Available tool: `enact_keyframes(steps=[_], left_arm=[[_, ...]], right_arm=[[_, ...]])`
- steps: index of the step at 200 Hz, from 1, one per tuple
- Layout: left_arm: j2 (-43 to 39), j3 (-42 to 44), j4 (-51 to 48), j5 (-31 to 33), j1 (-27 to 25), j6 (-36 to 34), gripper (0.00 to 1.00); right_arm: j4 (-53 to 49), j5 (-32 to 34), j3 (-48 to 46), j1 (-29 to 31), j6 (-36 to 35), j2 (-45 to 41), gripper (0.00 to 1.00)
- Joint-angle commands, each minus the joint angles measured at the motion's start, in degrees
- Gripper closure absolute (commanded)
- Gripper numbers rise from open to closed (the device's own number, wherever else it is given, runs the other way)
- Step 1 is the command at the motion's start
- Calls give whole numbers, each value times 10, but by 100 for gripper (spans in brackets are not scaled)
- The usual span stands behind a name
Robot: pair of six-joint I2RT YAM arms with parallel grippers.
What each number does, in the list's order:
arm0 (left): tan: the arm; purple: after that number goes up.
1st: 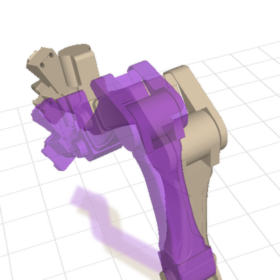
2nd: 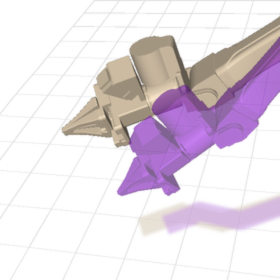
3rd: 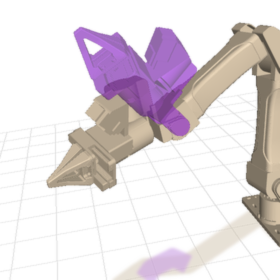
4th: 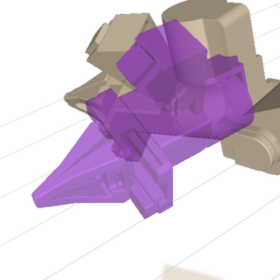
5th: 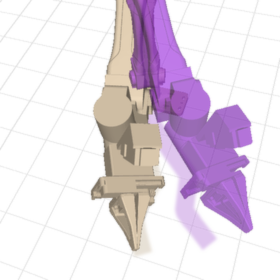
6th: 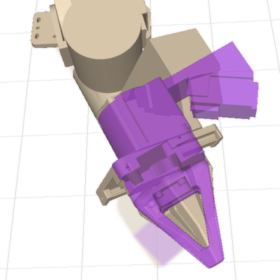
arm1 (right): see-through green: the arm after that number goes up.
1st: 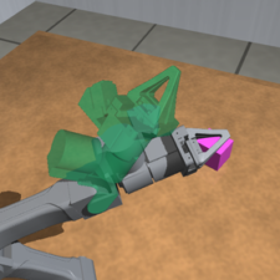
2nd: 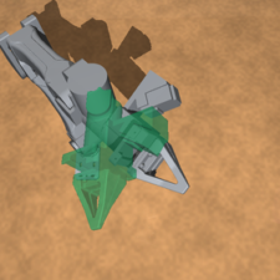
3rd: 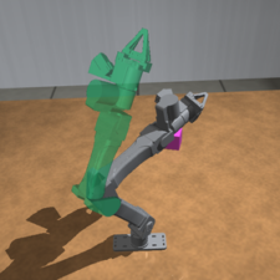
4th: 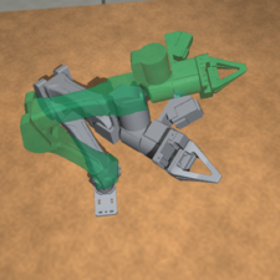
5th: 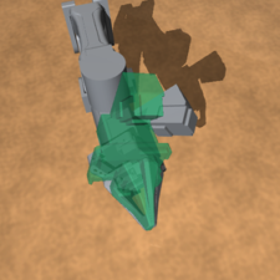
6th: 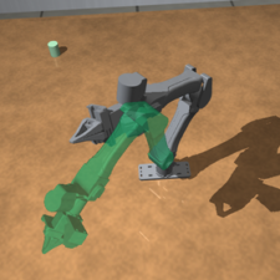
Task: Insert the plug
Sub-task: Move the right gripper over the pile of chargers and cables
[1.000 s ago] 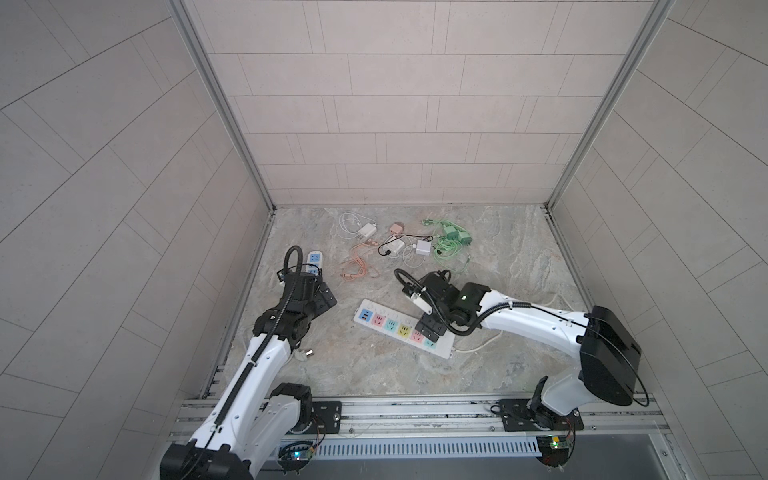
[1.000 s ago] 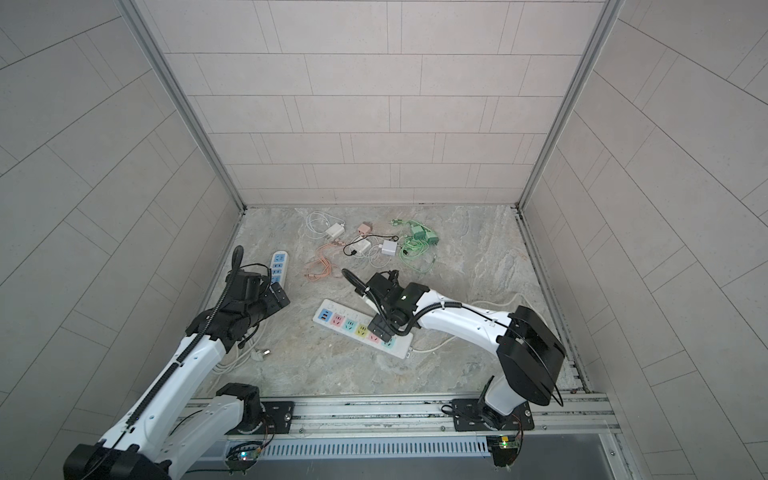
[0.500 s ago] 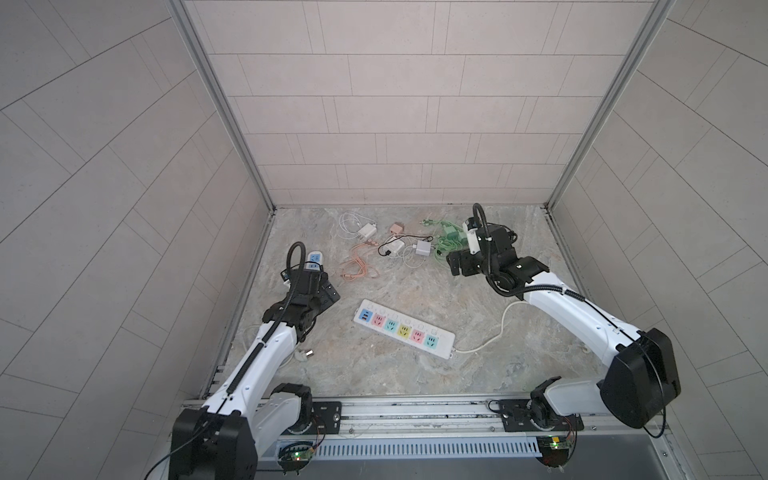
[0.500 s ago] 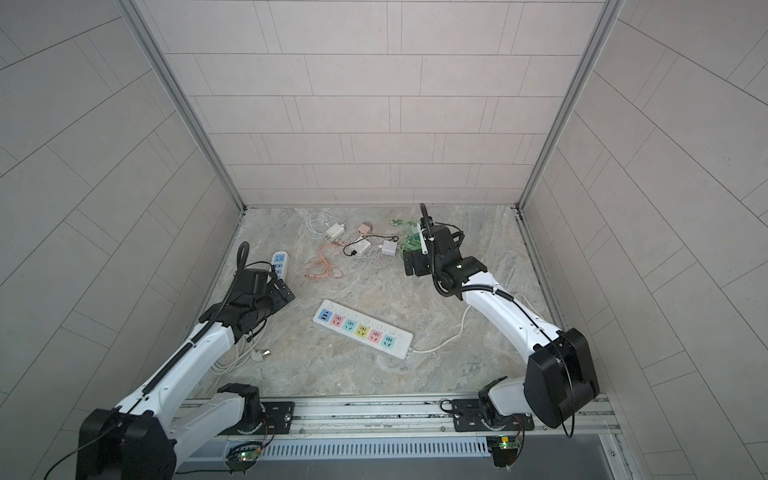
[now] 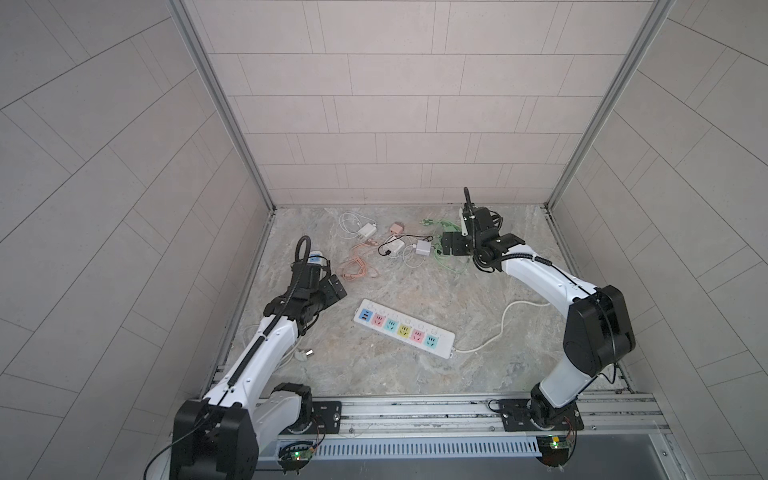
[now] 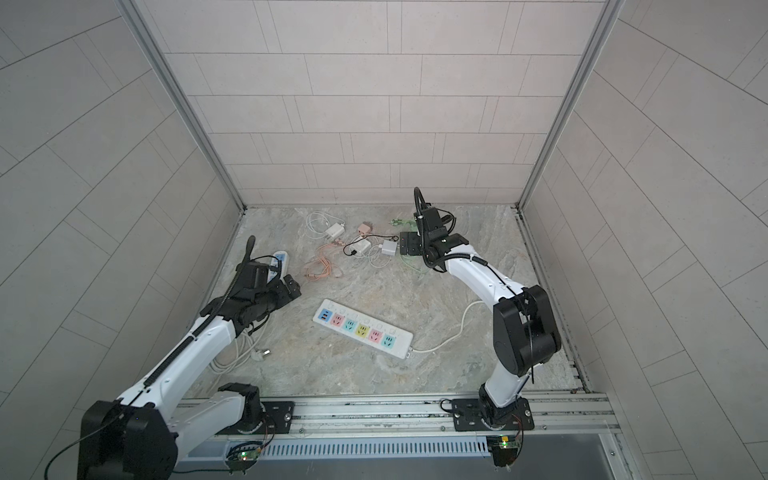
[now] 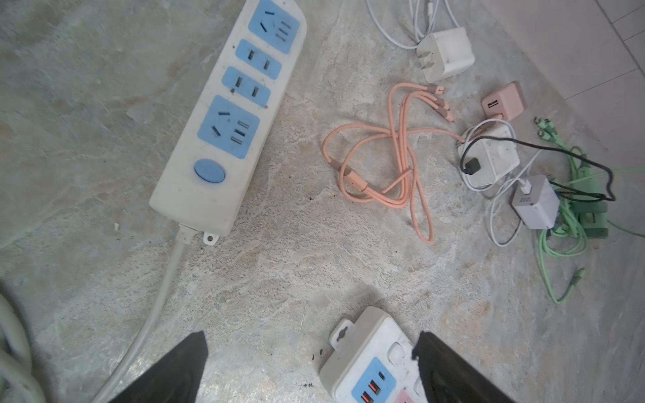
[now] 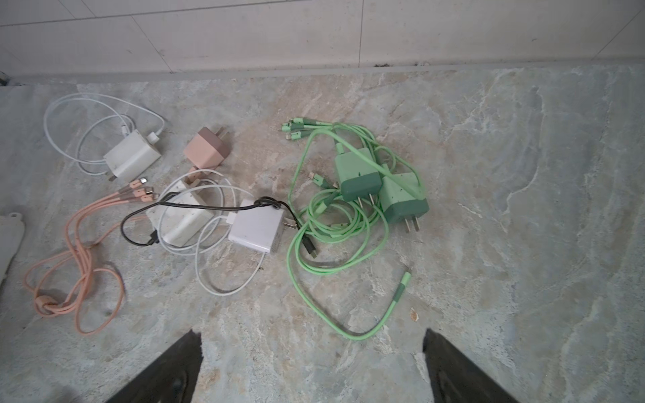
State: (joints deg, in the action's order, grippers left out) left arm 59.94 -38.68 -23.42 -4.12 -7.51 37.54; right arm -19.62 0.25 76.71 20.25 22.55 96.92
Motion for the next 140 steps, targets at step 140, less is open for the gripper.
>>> enact_keyframes(steps=[140], left_arm=[[32, -6, 20, -50, 1, -25, 0]], right_arm=[[-64, -112, 117, -18, -22, 166, 13]])
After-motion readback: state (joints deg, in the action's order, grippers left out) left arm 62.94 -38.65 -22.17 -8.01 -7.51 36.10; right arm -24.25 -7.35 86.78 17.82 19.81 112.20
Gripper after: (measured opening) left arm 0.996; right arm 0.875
